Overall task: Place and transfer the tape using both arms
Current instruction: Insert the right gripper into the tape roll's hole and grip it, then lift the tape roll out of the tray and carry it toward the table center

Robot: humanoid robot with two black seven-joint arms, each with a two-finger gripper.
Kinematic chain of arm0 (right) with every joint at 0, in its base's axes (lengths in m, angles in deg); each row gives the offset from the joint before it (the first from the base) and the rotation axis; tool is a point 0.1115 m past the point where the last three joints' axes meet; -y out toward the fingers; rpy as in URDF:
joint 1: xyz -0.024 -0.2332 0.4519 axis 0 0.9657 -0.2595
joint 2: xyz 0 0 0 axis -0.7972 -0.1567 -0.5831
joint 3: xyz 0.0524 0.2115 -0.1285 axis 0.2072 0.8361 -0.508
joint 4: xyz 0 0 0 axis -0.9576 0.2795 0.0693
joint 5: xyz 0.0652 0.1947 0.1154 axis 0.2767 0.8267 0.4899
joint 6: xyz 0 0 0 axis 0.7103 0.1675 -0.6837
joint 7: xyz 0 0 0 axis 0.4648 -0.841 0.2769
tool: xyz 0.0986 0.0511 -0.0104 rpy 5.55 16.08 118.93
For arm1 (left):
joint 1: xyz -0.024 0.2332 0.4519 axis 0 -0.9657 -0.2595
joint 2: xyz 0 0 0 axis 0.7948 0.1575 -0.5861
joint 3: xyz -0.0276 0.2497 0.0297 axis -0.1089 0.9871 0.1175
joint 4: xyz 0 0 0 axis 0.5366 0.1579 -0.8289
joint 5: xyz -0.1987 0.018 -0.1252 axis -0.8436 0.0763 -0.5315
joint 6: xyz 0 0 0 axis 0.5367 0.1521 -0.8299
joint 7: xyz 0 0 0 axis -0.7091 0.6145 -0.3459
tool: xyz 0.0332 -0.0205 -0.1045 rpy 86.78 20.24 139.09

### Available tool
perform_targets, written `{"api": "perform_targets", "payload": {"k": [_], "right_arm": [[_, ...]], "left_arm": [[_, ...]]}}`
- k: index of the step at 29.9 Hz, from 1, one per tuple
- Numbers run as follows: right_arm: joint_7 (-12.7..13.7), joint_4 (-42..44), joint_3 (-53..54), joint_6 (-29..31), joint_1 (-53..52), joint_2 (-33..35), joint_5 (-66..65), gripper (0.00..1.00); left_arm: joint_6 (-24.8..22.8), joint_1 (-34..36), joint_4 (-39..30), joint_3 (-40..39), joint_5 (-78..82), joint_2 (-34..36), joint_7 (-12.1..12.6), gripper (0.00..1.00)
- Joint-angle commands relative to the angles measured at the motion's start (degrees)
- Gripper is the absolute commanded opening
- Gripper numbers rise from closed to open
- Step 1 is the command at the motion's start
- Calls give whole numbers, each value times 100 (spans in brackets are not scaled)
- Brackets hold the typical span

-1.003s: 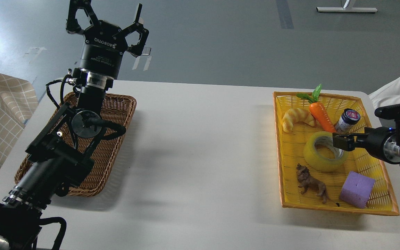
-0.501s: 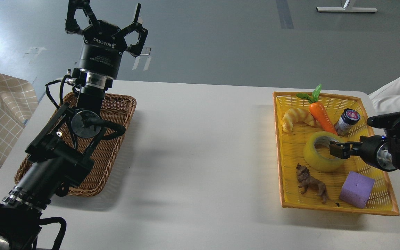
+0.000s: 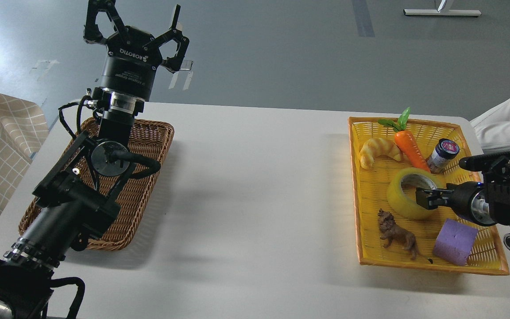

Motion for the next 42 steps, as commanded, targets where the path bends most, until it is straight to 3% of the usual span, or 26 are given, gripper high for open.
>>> {"api": "perform_targets", "payload": {"k": [1,4,7,8,12,21,33,42], "right_arm": [[1,32,0,0,40,-29,0,64],[1,110,9,0,57,-82,9,57],[1,304,18,0,40,-108,9,37],[1,304,18,0,40,-108,9,37],[-8,322,9,0,40,-108,18,1],[-35,120,88,0,-39,-56,88,0],[-35,-1031,702,0,-22,533,132,0],[-35,-1524,1318,0,-48,542,132,0]], "left_arm": [[0,0,0,1,0,0,0,98],[0,-26,0,1,0,0,0,98],[0,-35,0,1,0,8,0,98],[0,-35,0,1,0,8,0,98],[0,-35,0,1,0,8,0,98],[0,-26,0,1,8,-9,0,98],[0,-26,0,-34,0,8,-9,98],[0,-17,-9,-34,0,-9,-9,98]]}}
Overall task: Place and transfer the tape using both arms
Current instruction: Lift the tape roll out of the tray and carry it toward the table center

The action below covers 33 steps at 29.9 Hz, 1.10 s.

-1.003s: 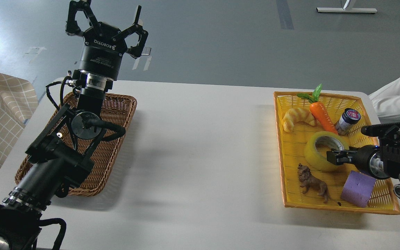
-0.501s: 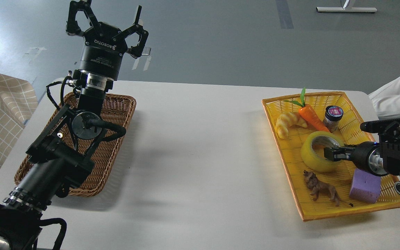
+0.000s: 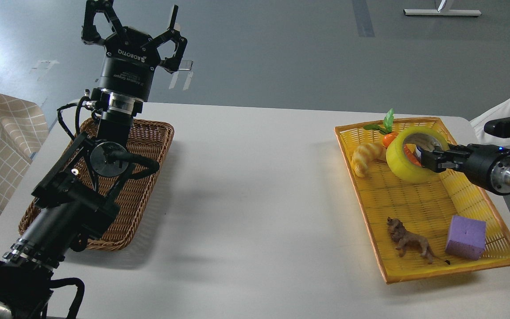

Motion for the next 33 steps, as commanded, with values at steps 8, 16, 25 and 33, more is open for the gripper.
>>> {"api": "perform_targets", "payload": {"k": [8,16,25,33], "right_arm": [[36,-128,62,1,-401,-524,-45,0],[36,-85,-358,1,-1025,-1201,-71,0],[44,775,-1027,1,-1702,-2141,-115,0],[36,1268,-1555,1,-2159,-2889,-115,0]], "left_arm": [[0,-4,4,10,-10,-49,10,98],[0,5,4,45,-10,-41,10,98],[0,5,4,1,-10,-6,10,98],[0,-4,12,1,-10,30,10,98]]}}
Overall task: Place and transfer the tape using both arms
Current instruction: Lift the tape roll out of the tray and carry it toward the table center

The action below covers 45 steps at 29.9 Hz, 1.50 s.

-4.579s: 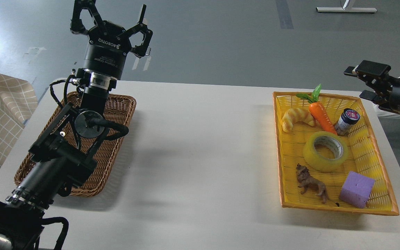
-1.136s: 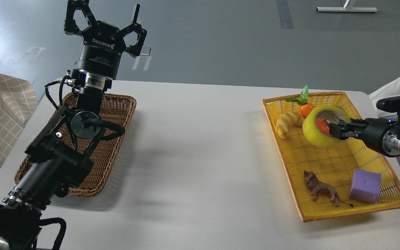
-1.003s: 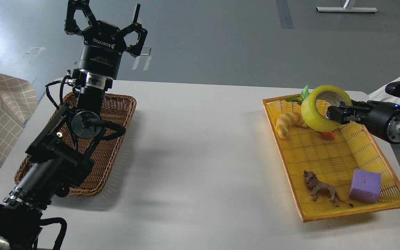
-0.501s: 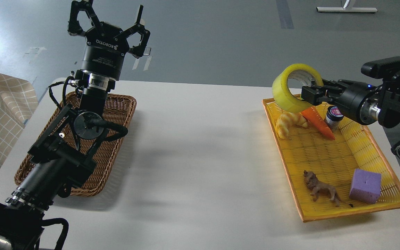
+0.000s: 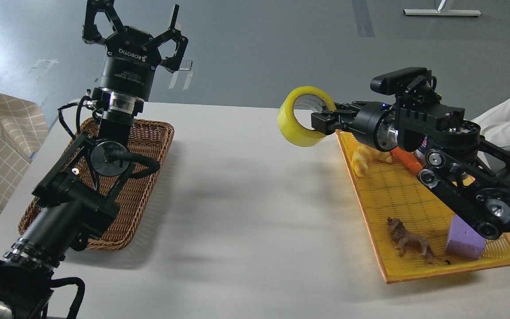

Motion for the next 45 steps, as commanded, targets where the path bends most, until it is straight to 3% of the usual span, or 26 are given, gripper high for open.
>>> {"api": "perform_targets", "payload": {"k": [1,12,25,45], "right_arm": [[0,352,-287,-1,-175,-400,-1,0],[0,1021,-745,-1,-158,-1227,-27,0],[0,1706,-1272,-1,-149,-1693,-10,0],[-9,2340,-1440,-1,-157,-1940,-1,0]], "left_arm": [[0,-8,7,1,0,23,0,98],[0,-8,7,-8,0,93,0,98],[0,-17,7,10,0,84,9,98],[0,-26,7,19,0,40,0,98]]}}
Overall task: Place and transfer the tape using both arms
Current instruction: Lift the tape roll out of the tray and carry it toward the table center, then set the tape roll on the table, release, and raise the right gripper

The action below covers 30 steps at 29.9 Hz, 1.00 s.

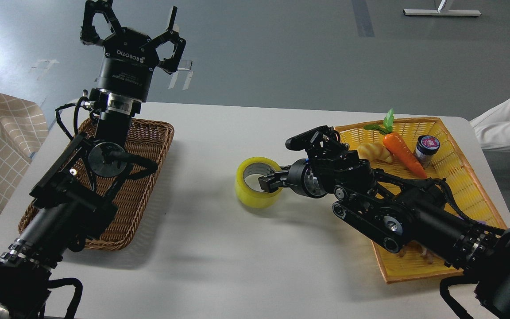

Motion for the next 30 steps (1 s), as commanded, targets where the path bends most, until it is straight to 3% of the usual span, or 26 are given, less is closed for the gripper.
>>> {"api": "perform_targets", "payload": {"k": [1,6,8,10,14,16,18,25,30], "right_arm": [[1,30,0,0,11,0,0,0],[1,30,0,0,20,0,0,0],[1,30,0,0,28,0,0,9],[1,30,0,0,28,0,18,28],[1,-23,26,0,28,0,70,50],[1,-58,44,0,28,0,88,67],[-8,-84,61,0,28,0,88,75],[-8,-198,70,0,-24,0,88,82],[-8,-742,158,0,-33,78,88,88]], "left_arm": [[0,-6,0,0,0,-3,0,98],[0,-6,0,-9,0,-21,0,98],[0,-6,0,-9,0,-21,0,98],[0,-6,0,-9,0,-21,0,98],[0,-6,0,-18,0,-12,0,98],[0,-6,0,-18,0,-3,-9,98],[0,-6,0,-18,0,5,-9,98],[0,-14,0,-27,0,23,-9,98],[0,-14,0,-18,0,23,-9,98]]}}
